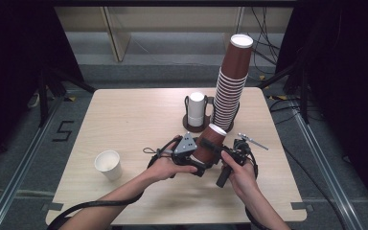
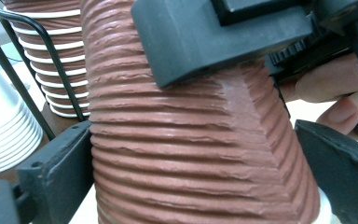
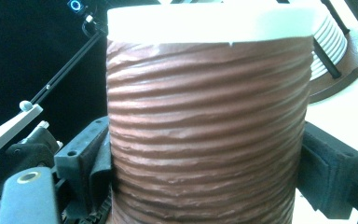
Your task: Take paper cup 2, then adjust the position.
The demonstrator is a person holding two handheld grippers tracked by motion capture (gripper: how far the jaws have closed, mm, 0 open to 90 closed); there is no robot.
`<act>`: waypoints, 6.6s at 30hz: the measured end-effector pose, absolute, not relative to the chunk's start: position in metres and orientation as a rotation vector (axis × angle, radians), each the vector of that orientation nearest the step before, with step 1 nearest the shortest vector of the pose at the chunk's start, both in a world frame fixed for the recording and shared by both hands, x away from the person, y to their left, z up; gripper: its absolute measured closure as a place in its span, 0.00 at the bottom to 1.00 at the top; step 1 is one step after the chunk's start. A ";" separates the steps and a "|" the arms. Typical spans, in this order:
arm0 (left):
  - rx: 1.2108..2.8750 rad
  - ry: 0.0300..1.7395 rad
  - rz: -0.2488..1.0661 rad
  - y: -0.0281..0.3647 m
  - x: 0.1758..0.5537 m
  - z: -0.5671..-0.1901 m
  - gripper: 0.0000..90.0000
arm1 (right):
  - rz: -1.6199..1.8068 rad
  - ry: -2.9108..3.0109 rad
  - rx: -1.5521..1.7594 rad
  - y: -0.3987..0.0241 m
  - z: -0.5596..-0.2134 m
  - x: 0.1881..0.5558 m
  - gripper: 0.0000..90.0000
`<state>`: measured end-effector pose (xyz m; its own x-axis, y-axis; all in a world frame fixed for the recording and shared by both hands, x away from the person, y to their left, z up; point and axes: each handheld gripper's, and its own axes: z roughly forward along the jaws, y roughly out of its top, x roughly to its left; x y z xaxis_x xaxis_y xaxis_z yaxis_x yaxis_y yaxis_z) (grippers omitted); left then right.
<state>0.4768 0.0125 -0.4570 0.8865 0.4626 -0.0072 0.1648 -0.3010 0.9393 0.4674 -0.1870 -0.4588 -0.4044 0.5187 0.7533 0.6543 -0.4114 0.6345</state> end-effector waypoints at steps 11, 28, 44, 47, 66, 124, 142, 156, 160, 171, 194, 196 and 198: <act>1.886 0.430 0.339 0.018 0.474 -0.454 0.10 | -1.950 -1.621 -1.635 -0.187 -0.459 0.468 0.15; 1.886 0.376 0.347 0.019 0.470 -0.450 0.15 | -1.959 -1.633 -1.601 -0.186 -0.457 0.468 0.11; 1.940 0.363 0.424 0.030 0.471 -0.445 0.17 | -1.961 -1.656 -1.598 -0.190 -0.452 0.464 0.13; 1.952 0.359 0.428 0.033 0.471 -0.446 0.17 | -1.952 -1.683 -1.592 -0.193 -0.449 0.461 0.12; 2.044 0.335 0.439 0.057 0.466 -0.444 0.17 | -1.880 -1.990 -1.404 -0.217 -0.451 0.454 0.13; 2.615 -0.086 0.200 0.070 0.457 -0.431 0.16 | -0.733 -3.164 -0.166 -0.187 -0.448 0.458 0.22; 2.625 -0.143 0.163 0.054 0.456 -0.436 0.16 | -0.831 -3.134 -0.020 -0.148 -0.438 0.459 0.22; 2.619 -0.163 0.162 0.047 0.455 -0.436 0.16 | -0.821 -3.125 0.006 -0.131 -0.442 0.457 0.22; 2.613 -0.208 0.175 0.046 0.457 -0.436 0.16 | -0.839 -3.122 0.003 -0.128 -0.443 0.458 0.22; 2.609 -0.131 0.135 0.047 0.452 -0.439 0.16 | -0.840 -3.091 0.017 -0.127 -0.446 0.458 0.23; 2.577 -0.144 0.160 0.045 0.454 -0.436 0.15 | -0.844 -3.112 0.039 -0.130 -0.445 0.458 0.27; 2.567 -0.140 0.159 0.046 0.455 -0.436 0.14 | -0.857 -3.114 0.035 -0.132 -0.445 0.458 0.27; 2.549 -0.131 0.163 0.047 0.455 -0.436 0.13 | -0.877 -3.113 0.005 -0.134 -0.445 0.457 0.26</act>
